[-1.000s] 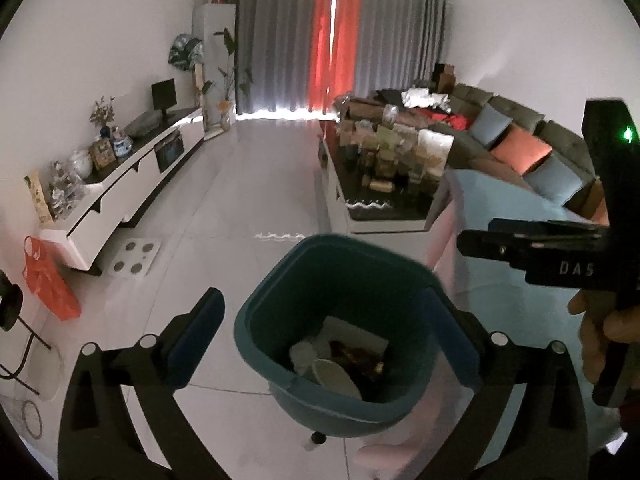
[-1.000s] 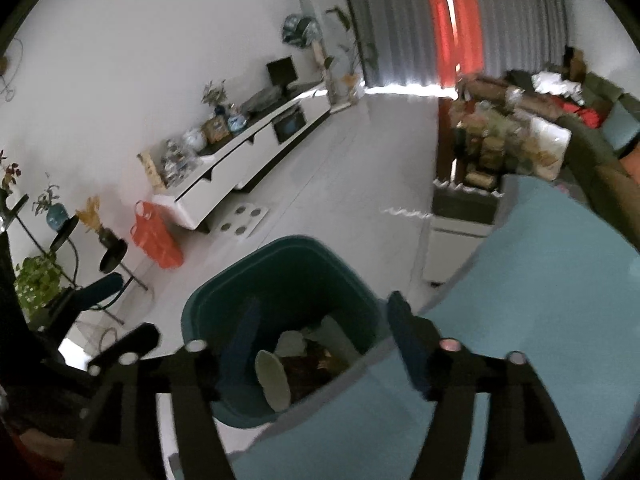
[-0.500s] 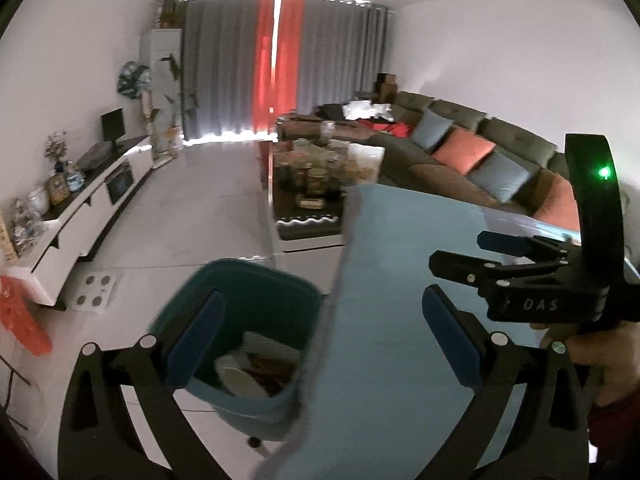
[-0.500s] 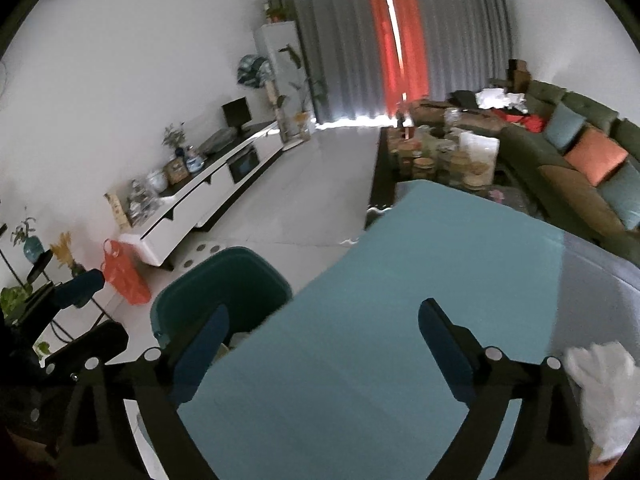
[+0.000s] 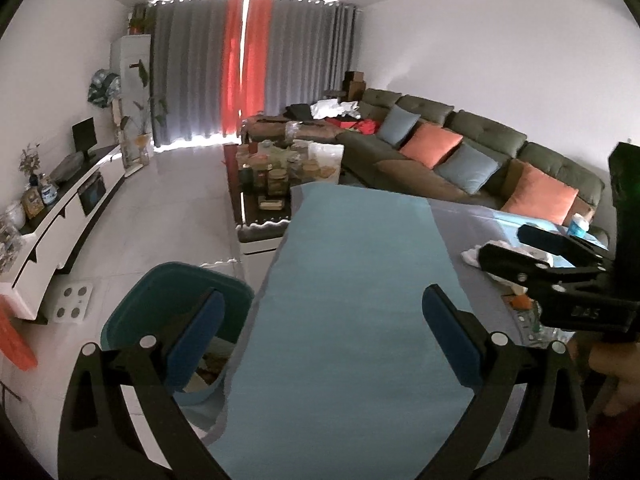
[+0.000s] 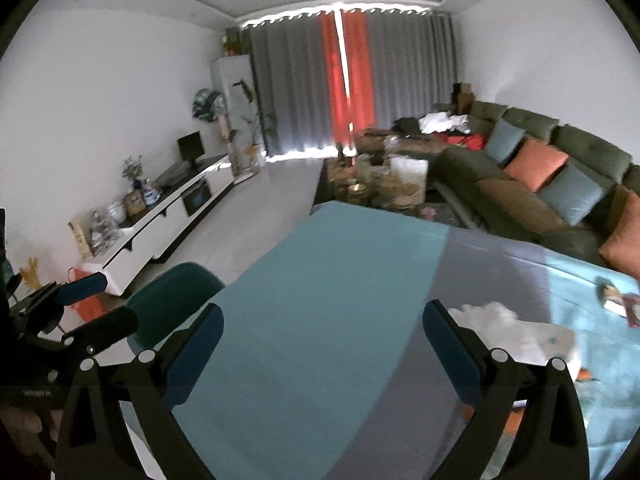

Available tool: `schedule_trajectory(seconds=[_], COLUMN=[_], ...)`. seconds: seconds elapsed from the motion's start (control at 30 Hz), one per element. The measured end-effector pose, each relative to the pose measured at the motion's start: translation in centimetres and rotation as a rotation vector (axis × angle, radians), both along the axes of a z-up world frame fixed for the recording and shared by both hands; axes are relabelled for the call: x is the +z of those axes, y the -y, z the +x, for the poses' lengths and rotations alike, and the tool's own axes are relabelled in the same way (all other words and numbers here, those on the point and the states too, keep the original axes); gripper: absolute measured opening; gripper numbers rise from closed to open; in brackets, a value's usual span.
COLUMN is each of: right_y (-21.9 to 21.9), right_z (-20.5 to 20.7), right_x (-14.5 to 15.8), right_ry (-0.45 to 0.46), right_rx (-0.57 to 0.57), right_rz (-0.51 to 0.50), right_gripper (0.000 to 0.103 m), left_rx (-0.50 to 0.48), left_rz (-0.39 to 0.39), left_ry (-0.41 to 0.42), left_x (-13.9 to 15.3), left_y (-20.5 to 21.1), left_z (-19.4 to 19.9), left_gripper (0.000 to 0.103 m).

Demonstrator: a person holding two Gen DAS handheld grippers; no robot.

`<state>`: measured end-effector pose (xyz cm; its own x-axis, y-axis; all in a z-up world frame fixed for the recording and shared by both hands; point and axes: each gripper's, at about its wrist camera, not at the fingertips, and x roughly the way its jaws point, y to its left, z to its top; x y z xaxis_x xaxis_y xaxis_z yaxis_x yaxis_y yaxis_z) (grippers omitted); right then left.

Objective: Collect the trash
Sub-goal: 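Move both empty tools back over the table toward the plastic bags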

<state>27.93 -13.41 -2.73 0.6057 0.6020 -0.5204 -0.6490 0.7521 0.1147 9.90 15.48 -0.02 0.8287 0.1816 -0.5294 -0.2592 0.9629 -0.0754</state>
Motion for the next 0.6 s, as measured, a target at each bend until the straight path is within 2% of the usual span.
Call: schedule_trajectory(seconds=[0.3, 0.6], right_y=[5.9, 13.6], right_z=[-2.8, -6.6], right_x=[0.0, -1.2], right_ry=[0.052, 0.115], right_rx=[-0.144, -0.38], right_rz=[0.017, 0.033], right_gripper=[0.096, 0.096], left_rx=[-0.036, -0.136], left_rz=[0.03, 0.075], left_ry=[0.057, 0.121], left_x=[0.8, 0.5], left_y=[3.6, 9.5], left_z=[-0.4, 0.3], left_gripper=[0.097, 0.097])
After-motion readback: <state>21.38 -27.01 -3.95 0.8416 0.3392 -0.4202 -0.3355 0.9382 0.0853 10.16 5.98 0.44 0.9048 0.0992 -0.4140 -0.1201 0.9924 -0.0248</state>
